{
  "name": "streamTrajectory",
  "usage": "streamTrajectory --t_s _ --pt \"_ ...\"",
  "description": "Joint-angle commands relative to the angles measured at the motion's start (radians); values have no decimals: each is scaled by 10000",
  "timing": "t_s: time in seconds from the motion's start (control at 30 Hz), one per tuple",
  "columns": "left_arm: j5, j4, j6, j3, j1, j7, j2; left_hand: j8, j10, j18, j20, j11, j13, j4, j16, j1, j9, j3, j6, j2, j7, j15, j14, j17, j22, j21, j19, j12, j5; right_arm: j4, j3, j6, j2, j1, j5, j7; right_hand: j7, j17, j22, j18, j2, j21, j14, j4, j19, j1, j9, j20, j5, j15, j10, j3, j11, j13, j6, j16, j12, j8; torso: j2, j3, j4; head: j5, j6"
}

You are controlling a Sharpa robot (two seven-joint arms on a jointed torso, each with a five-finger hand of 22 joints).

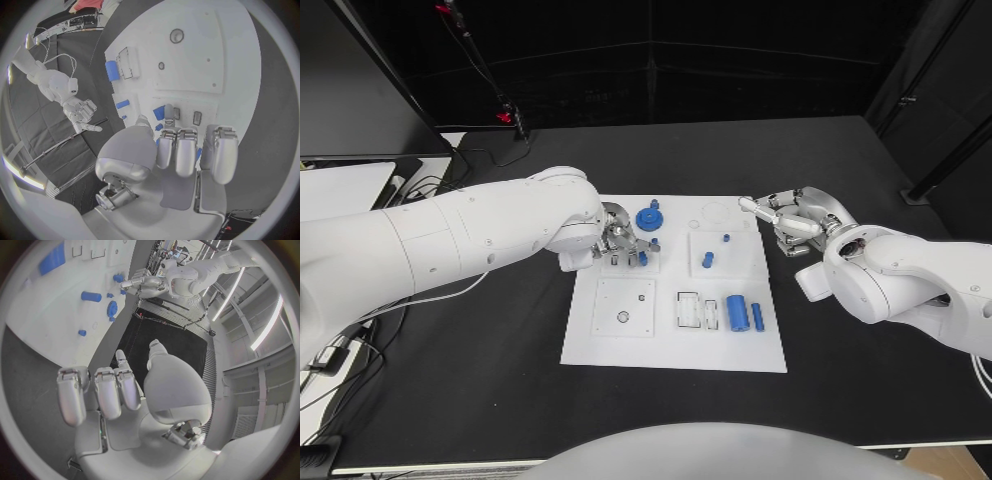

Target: Assemble the parts on the task board

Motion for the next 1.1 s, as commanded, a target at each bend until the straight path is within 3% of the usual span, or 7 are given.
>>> streamTrajectory --t_s 0.03,0.7,1.1 --pt "11 -15 171 8 9 -16 10 57 1046 -63 -78 -97 2606 -8 8 116 17 38 30 -16 1 -49 1036 2633 2632 31 1023 33 19 22 2 75 5 9 14 -9 -12 2629 2634 -150 -5 33 1057 -10 1020 112 -12 73 -29 80 1077 -57 65 2633 -84 25 25 48 3 4 8 -13 -9" --pt "12 -172 386 8 -14 70 138 20 1046 -63 -111 -136 2606 11 8 397 336 171 46 330 -42 -84 1036 2633 2632 31 1023 33 194 15 1 51 12 7 14 -85 -11 2629 2634 -150 8 33 1057 1 1020 124 -13 74 -5 81 1077 -67 66 2633 -98 25 25 63 2 4 9 -34 -42" --pt "12 -250 448 8 -33 92 212 -125 1046 -63 -148 -185 2606 10 8 811 592 405 91 405 -91 -127 1036 2633 2632 31 1023 33 596 10 0 42 19 5 14 -93 -10 2629 2634 -150 14 33 1057 6 1020 130 -15 75 14 81 1077 -75 67 2633 -110 25 25 71 1 -6 0 -25 -70"
